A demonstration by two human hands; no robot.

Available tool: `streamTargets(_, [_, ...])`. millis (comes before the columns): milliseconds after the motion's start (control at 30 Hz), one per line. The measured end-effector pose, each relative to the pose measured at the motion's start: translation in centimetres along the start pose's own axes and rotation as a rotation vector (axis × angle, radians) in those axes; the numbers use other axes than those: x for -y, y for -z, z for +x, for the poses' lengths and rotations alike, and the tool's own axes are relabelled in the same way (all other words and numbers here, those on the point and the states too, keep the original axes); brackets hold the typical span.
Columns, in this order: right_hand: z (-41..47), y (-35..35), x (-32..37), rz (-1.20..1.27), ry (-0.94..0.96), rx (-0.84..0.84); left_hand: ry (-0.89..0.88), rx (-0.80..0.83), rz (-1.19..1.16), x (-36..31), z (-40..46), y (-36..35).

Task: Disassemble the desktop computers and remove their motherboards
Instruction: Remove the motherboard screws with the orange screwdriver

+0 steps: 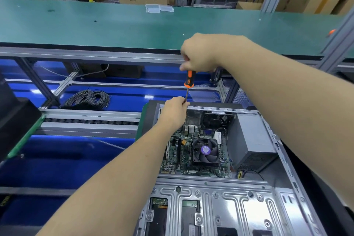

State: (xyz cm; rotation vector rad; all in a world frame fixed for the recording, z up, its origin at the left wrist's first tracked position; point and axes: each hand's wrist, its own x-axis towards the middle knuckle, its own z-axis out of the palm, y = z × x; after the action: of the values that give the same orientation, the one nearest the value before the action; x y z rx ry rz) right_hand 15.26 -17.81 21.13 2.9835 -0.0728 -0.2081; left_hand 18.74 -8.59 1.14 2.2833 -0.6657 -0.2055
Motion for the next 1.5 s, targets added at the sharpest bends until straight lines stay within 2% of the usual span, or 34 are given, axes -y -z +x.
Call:
streamTargets(100, [-0.7,-0.1,0.0,0.061,0.073,0.036,0.016,-0.021,-0.011,0.2,0.0,0.1])
streamTargets(200, [-0.8,-0.1,-0.2,0.08,-0.033,0.007,0.01,-0.008,-0.004,0.0,0.0,0.1])
streamTargets(333, [-0.6,-0.5,-0.2,0.077,0.077,-0.002,0.018,-0.016,-0.018,0.1,0.0,0.0])
streamTargets(433, [-0.7,-0.3,-0.2,0.003,-0.039,-0.047,0.019,-0.022,0.0,0.1,0.0,-0.1])
streamTargets(500, [-0.1,-0.5,-0.5,0.045,0.015,-0.068,0.019,-0.023,0.016,0.1,0.0,-0.2])
streamTargets(567, [-0.4,-0.2,-0.1,0.092,0.08,-0.018,0.023,-0.028,0.026,0.3,0.0,-0.1])
streamTargets(700, [-0.5,0.2,0.1,0.042,-0.033,-0.06,0.017,-0.023,0.021,0.4,0.0,0.0])
streamTargets(833, [-0.5,0.4,0.3,0.105,0.096,0.016,0.033,-0.015,-0.011,0.3,-0.1,0.0])
streamTargets(933, [-0.6,0.5,0.4,0.058,-0.005,0.02,0.03,0.002,-0.018,0.3,-0.1,0.0])
streamTargets(1000, [-0.2,0.1,0.1,0.026,0.012,-0.029,0.024,0.023,-0.023,0.2,-0.2,0.0])
streamTargets(1100, [-0.6,-0.1,0.2,0.054,0.077,0.026,0.024,0.029,-0.024,0.1,-0.2,0.2])
streamTargets(1233, [-0.5,-0.2,0.0,0.054,0.004,-0.031,0.025,0.041,-0.015,0.0,-0.3,0.1])
streamTargets(1333, [-0.7,-0.1,0.1,0.082,0.089,-0.013,0.03,0.035,-0.016,0.0,-0.2,0.2])
streamTargets(1433, [-0.5,0.0,0.1,-0.001,0.001,-0.049,0.025,0.038,-0.007,0.2,-0.1,0.2])
streamTargets(1500, [-0.1,-0.1,-0.3,0.017,0.009,-0.07,0.019,0.04,0.004,0.2,-0.1,0.1])
